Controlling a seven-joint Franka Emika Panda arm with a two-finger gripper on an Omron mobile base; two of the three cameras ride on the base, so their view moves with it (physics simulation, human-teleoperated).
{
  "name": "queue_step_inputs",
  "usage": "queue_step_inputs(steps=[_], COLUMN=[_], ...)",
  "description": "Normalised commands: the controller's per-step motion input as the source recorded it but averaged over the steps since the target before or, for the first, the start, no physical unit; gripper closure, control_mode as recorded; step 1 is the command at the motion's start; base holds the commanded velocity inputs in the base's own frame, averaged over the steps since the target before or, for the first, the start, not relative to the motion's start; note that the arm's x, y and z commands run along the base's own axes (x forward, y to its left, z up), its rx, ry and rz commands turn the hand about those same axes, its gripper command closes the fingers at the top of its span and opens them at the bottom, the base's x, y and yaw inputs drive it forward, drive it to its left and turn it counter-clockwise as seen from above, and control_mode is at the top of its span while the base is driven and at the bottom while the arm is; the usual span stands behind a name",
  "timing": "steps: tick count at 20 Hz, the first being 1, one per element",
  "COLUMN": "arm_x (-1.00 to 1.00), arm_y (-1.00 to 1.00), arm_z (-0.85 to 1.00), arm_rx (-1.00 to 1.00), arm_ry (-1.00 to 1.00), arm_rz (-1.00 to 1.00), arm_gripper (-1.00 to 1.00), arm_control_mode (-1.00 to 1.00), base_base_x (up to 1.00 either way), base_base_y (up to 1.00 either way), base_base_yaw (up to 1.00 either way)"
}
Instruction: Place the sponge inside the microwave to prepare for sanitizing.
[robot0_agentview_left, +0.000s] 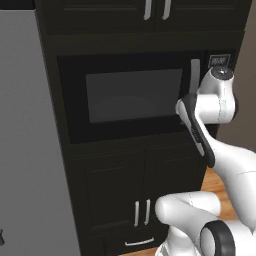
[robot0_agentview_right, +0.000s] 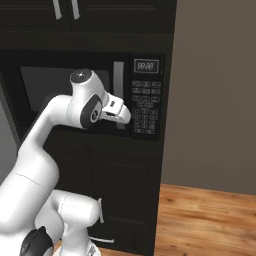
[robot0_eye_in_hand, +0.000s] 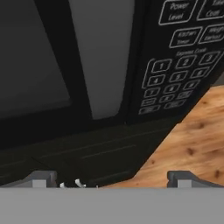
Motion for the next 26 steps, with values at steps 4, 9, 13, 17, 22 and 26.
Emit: queue_step_inputs(steps=[4,9,13,17,22,26], arm_x=[0.13,0.21,0.3,0.21,0.07,0.06], arm_y=[-0.15,-0.33,-0.03,0.0,0.0,0.04], arm_z=[0.0,-0.1,0.0,0.0,0.0,0.03], arm_rx=[0.0,0.0,0.0,0.0,0.0,0.0], arm_ry=[0.0,-0.15,-0.25,-0.15,-0.01,0.0], arm_rz=[0.09,0.04,0.03,0.05,0.0,0.0], arm_gripper=[-1.0,-1.0,-1.0,-1.0,-1.0,-1.0], arm_control_mode=[-1.0,-1.0,-1.0,-1.0,-1.0,-1.0], base_base_x=[0.0,0.0,0.0,0.0,0.0,0.0], base_base_y=[0.0,0.0,0.0,0.0,0.0,0.0], base_base_yaw=[0.0,0.0,0.0,0.0,0.0,0.0])
